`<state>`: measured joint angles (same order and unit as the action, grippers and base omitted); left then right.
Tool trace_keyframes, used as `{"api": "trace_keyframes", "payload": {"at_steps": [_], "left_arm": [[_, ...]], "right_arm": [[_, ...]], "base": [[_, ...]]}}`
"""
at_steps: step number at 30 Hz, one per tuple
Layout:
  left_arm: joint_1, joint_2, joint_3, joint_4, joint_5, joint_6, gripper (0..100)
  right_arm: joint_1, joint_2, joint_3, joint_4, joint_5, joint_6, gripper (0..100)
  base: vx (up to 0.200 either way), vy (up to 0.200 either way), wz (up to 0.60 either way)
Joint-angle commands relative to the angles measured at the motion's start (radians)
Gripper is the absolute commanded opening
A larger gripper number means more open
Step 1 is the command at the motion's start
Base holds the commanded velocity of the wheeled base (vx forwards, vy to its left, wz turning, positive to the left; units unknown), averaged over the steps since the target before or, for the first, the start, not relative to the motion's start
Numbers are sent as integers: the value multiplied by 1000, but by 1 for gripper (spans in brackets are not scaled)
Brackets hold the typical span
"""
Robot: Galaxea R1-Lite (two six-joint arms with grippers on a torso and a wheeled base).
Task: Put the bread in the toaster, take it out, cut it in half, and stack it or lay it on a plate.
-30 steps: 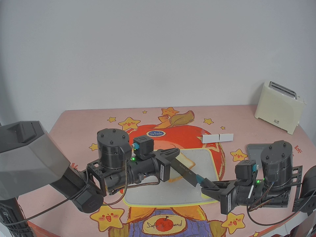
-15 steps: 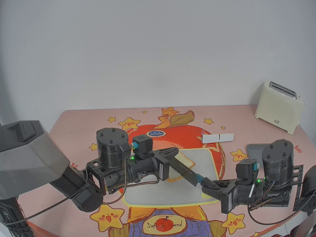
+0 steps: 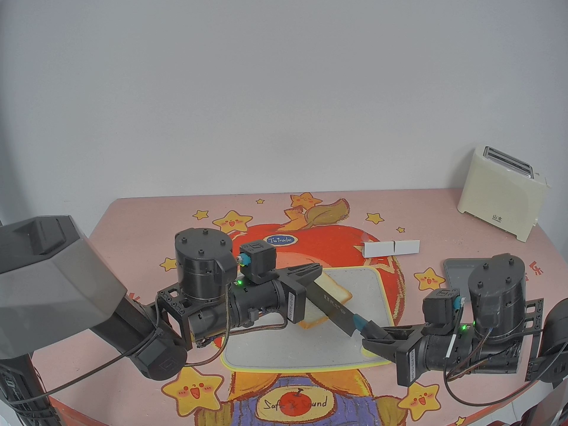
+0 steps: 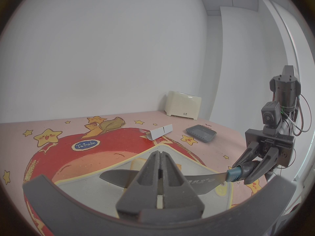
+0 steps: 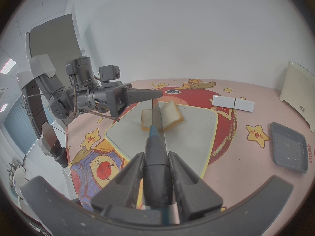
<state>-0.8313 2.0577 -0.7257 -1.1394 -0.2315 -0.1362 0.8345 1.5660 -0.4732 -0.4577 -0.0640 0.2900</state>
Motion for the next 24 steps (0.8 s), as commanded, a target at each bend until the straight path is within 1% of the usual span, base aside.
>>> {"api": "trace_keyframes", "payload": {"at_steps": [1, 9, 24], "left_arm": [[1, -1, 8, -2, 1, 0, 0], [14, 9, 34, -2, 4, -2, 0], [20, 1, 19, -3, 1, -2, 0]], "right_arm": [[0, 3, -4, -9, 0, 0, 0], [0, -7, -13, -13, 0, 0, 0], [0, -9, -15, -6, 0, 1, 0]], "base": [[0, 0, 0], [0, 0, 0], [0, 0, 0]]}}
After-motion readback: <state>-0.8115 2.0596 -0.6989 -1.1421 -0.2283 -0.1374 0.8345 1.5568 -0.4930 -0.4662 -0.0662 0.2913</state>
